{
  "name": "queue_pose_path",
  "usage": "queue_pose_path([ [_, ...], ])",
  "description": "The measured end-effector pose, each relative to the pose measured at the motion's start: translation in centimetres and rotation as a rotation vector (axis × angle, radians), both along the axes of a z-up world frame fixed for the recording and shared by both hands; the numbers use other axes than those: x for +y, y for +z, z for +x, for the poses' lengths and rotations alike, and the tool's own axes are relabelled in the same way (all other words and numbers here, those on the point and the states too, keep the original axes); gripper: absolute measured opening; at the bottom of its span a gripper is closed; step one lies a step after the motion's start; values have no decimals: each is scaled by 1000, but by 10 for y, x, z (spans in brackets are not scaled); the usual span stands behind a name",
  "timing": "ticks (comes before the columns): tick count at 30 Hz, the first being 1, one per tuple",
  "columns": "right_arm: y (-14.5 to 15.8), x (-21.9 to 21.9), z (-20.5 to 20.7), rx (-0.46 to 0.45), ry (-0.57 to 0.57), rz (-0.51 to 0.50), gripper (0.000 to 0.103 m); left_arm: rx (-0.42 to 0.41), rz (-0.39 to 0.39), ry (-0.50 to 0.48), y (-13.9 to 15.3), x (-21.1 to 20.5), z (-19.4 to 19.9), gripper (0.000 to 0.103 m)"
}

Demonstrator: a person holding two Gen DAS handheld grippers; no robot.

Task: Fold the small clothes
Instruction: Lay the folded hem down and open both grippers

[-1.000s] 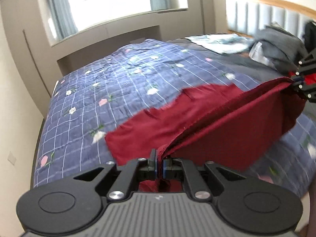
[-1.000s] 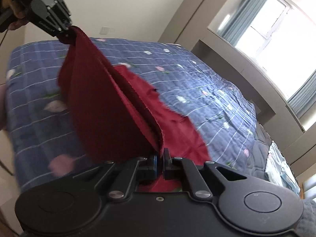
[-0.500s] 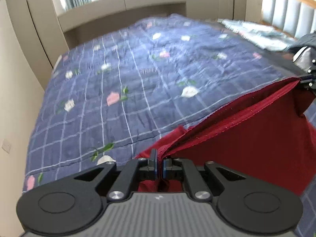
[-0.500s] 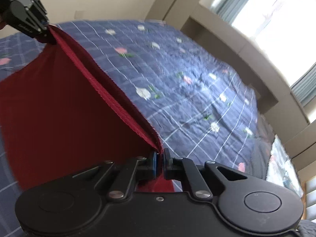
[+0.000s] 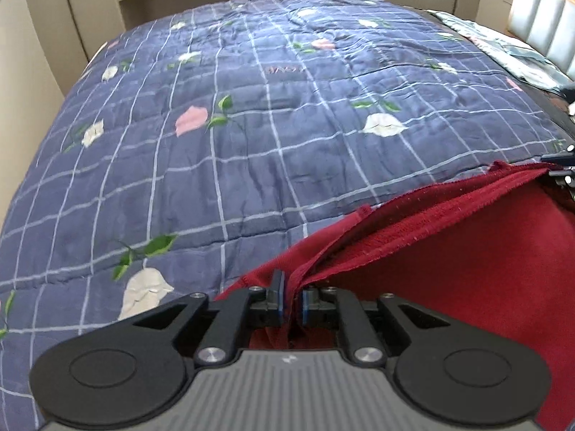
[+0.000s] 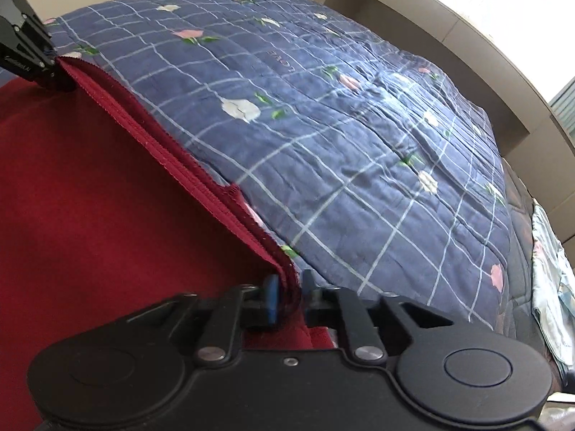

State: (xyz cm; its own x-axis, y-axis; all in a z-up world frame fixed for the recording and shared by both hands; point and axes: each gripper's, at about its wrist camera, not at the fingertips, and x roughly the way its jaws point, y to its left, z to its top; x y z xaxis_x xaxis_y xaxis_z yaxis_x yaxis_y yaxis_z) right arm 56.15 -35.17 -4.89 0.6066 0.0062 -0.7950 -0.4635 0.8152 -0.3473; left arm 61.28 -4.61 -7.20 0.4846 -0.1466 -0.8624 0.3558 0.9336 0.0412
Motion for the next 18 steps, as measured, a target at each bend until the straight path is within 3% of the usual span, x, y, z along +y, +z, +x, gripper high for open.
queue_pose_path([
  [2, 0, -8, 3, -21, -40, 19, 51, 1, -19, 26, -1, 3, 1, 28],
  [4, 2, -15, 4, -42, -78, 38, 62, -10, -31, 48, 1, 7, 2, 56],
  [5, 2, -17, 4, -65, -94, 29, 76, -28, -24, 74, 3, 9, 2, 82],
  [6, 2, -19, 3, -98, -112, 13, 87, -52, -13, 105, 6, 11, 2, 91],
  [9, 4, -29, 5, -125, -143, 18, 96, -97, 11, 159, 11, 17, 4, 91],
  [15, 13, -49, 13, -216, -290, -23, 99, -142, 9, 263, 26, 39, 9, 97],
  [18, 23, -67, 3, -258, -334, 55, 98, -178, -24, 279, 34, 48, 0, 99],
])
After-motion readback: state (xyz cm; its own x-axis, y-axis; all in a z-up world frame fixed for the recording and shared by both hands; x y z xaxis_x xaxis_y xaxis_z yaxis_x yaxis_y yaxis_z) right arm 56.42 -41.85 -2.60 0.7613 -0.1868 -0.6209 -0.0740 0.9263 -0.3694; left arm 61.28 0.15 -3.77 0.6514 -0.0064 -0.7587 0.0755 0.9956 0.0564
